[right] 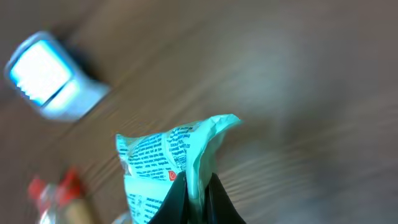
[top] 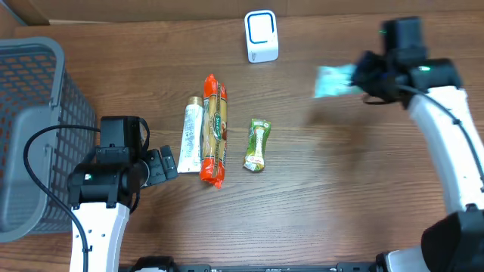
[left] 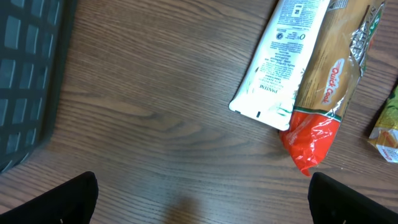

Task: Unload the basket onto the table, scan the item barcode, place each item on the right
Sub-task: 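Carry the wipes pack right and drop it on the table, then grasp the green tea juice carton with the right gripper and lift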

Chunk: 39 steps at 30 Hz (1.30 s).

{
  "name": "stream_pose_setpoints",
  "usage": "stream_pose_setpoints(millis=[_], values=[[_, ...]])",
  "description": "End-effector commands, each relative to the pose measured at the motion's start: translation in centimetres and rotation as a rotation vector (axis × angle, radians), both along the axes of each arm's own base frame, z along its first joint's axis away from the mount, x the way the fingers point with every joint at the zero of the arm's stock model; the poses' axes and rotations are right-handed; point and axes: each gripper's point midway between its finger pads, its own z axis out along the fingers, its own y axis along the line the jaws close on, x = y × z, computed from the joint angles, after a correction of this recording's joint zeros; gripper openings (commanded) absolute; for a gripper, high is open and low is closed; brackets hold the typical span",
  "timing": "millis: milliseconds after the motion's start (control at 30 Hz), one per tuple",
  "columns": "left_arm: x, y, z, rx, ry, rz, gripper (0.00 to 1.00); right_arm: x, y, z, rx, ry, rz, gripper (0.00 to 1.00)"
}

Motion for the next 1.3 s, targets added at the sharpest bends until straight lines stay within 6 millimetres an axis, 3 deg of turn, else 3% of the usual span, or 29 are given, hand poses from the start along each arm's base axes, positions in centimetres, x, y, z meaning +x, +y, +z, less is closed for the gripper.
stream_pose_setpoints(millis=[0,100,167,267,300,367,400,433,500,633,733,933,1067,1133,1267], values=[[0.1,0.2,0.0,0.009,-0.001,0.013,1.0,-1.3,-4.9,-3.4,0.053,0.058,-0.216,0.04],[0.1,0.2,0.0,0.009,-0.001,0.014,1.0,-2.6,-10.3,-7.4,0.045,0.064,-0.431,0.04],[0.1,0.2,0.0,0.009,-0.001,0.013,0.99,-3.1,-12.0,-9.3,0.056,0.041,-0.496,0.04],[0.1,0.2,0.0,0.009,-0.001,0.013,1.0,-3.5,-13.1,-10.6,0.055,0.025,-0.523,0.04],[0.1,0.2,0.0,0.009,-0.001,0.013,1.0,-3.8,-13.2,-10.9,0.052,0.035,-0.521,0.15],[0.1,0.2,0.0,0.009,-0.001,0.014,1.0,-4.2,-13.1,-11.1,0.034,0.057,-0.482,0.7],[0.1,0.2,0.0,0.009,-0.001,0.014,0.99,-4.3,-12.9,-11.1,0.027,0.062,-0.451,0.78],[0.1,0.2,0.0,0.009,-0.001,0.013,1.0,-4.2,-12.6,-11.0,0.027,0.062,-0.41,0.84],[0.1,0.2,0.0,0.009,-0.001,0.014,1.0,-4.2,-12.1,-10.8,0.04,0.071,-0.38,0.86],[0.1,0.2,0.0,0.009,-0.001,0.013,1.0,-3.8,-10.2,-7.9,0.074,0.071,-0.262,0.85],[0.1,0.2,0.0,0.009,-0.001,0.014,1.0,-2.6,-4.8,-5.0,0.136,0.026,-0.012,0.83],[0.1,0.2,0.0,0.009,-0.001,0.013,0.99,-3.1,6.6,-5.2,0.171,0.049,0.295,0.87],[0.1,0.2,0.0,0.009,-0.001,0.013,1.0,-4.5,14.3,-6.8,0.188,0.09,0.44,0.91],[0.1,0.2,0.0,0.009,-0.001,0.013,1.0,-5.8,17.9,-8.7,0.202,0.15,0.482,0.91],[0.1,0.2,0.0,0.009,-0.001,0.013,1.0,-8.3,22.8,-12.0,0.207,0.236,0.548,0.91]])
